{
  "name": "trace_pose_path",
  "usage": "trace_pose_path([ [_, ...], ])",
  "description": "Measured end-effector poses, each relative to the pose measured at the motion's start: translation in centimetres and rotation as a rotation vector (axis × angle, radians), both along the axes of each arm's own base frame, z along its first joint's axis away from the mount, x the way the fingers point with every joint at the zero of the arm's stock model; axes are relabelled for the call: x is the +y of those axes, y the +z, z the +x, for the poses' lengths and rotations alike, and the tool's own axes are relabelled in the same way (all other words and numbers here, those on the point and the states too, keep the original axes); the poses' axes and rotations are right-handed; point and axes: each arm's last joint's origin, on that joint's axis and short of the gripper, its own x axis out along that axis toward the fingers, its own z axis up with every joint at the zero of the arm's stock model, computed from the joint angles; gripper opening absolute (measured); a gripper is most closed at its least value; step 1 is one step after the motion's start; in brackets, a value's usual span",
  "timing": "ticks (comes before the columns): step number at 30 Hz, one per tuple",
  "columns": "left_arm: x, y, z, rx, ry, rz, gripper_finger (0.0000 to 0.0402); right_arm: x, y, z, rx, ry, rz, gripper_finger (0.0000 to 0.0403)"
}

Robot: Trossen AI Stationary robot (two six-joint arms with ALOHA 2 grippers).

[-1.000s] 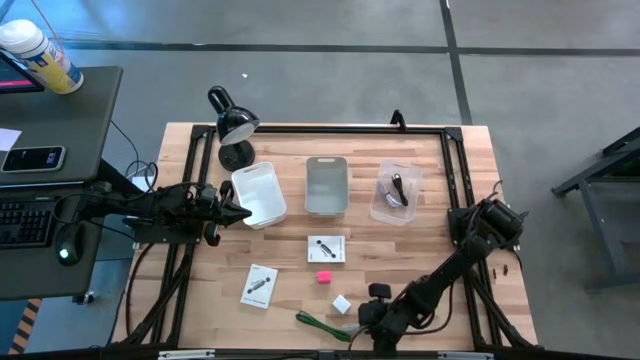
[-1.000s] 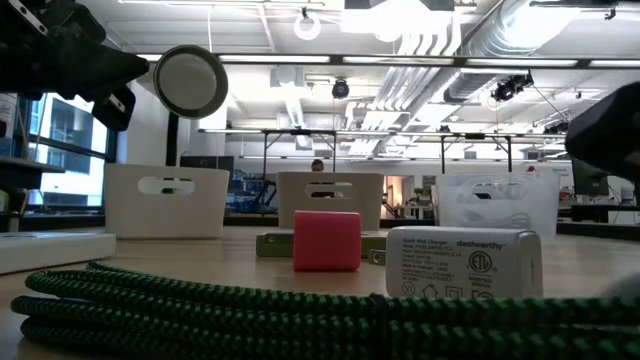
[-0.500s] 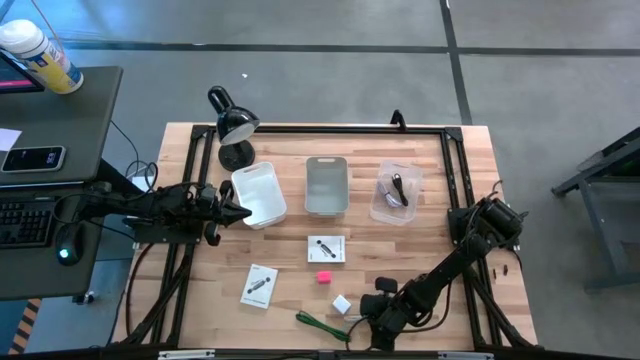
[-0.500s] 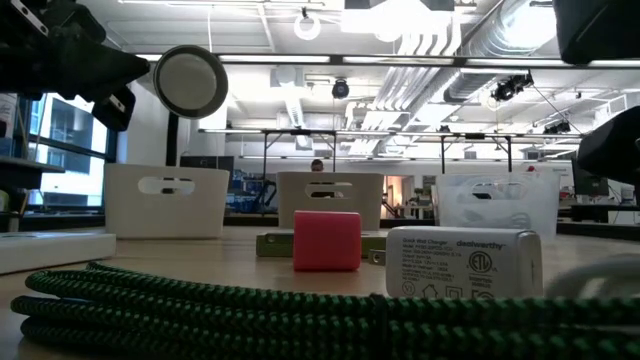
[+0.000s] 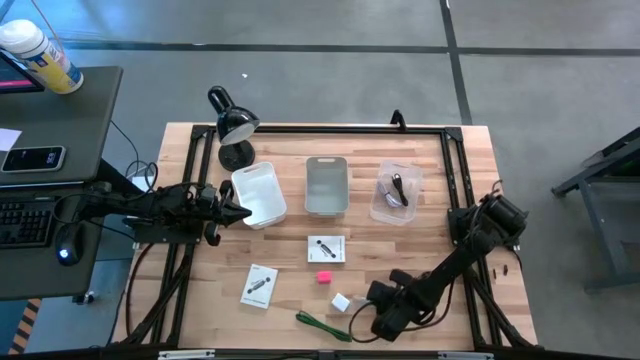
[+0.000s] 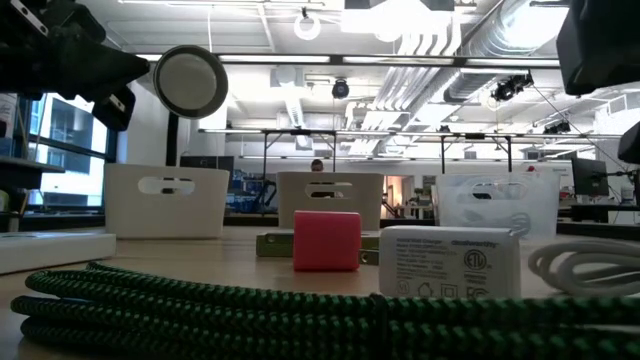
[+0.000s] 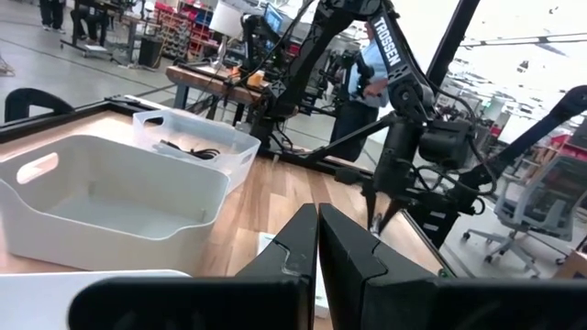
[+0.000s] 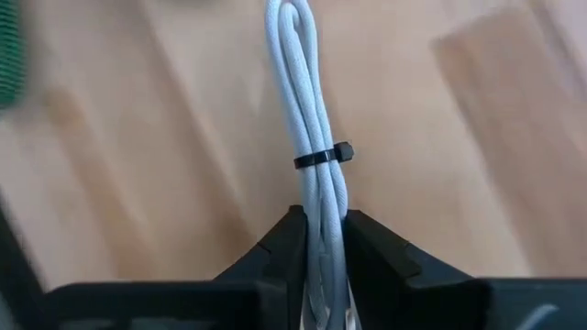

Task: Pick and place items into bin
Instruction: Put the white charger cable into the transparent bin

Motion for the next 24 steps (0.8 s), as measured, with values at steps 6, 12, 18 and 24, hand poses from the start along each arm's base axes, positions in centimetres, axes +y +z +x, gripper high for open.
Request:
trace_pose_path([
  [6, 0.0, 0.0, 0.0, 0.000, 0.000, 0.011, 0.0003, -0.5, 0.2, 0.0, 0.050, -0.015, 0.021, 0.0065],
  [12, 0.0, 0.0, 0.0, 0.000, 0.000, 0.011, 0.0003, -0.8, 0.2, 0.2, 0.058, -0.067, 0.036, 0.0066],
  [18, 0.0, 0.0, 0.0, 0.000, 0.000, 0.011, 0.0003, -1.1, 0.2, 0.5, 0.049, -0.083, 0.040, 0.0064],
  [24, 0.0, 0.0, 0.0, 0.000, 0.000, 0.011, 0.0003, -1.2, 0.5, 0.7, 0.037, -0.137, 0.061, 0.0053],
])
